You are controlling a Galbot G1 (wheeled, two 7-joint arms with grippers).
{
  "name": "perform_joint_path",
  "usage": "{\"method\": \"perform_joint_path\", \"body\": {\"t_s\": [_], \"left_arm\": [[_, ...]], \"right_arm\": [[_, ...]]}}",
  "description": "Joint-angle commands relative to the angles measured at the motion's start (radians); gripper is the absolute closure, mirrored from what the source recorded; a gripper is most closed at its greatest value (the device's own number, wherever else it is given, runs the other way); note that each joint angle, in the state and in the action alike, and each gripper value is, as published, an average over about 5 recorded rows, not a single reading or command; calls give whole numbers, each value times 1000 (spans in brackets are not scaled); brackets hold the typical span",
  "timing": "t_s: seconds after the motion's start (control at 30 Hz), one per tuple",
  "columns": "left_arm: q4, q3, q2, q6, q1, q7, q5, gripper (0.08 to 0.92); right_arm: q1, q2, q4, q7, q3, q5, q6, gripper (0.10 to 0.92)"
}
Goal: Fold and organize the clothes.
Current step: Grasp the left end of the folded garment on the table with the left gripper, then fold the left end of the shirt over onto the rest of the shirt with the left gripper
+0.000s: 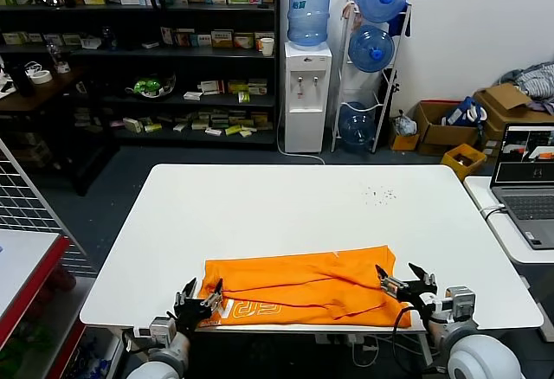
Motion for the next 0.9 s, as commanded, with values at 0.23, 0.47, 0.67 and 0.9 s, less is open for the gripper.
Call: {"method": "perform_joint_path", "body": {"t_s": [0.23,0.47,0.67,0.9], "left_arm": [[49,8,-31,-25,-9,-3,8,516],[31,8,-39,-36,-19,-7,5,715],[-4,0,-20,-29,-21,-25,-4,866],[-74,-93,122,6,-20,-41,-91,883]], "right_arm": [[-7,13,-9,-2,7,-6,11,203],[-2,20,-18,0,4,-10,18,203],[9,28,-20,4,3,-10,25,203],[32,35,-24,14,2,-9,32,203]]}}
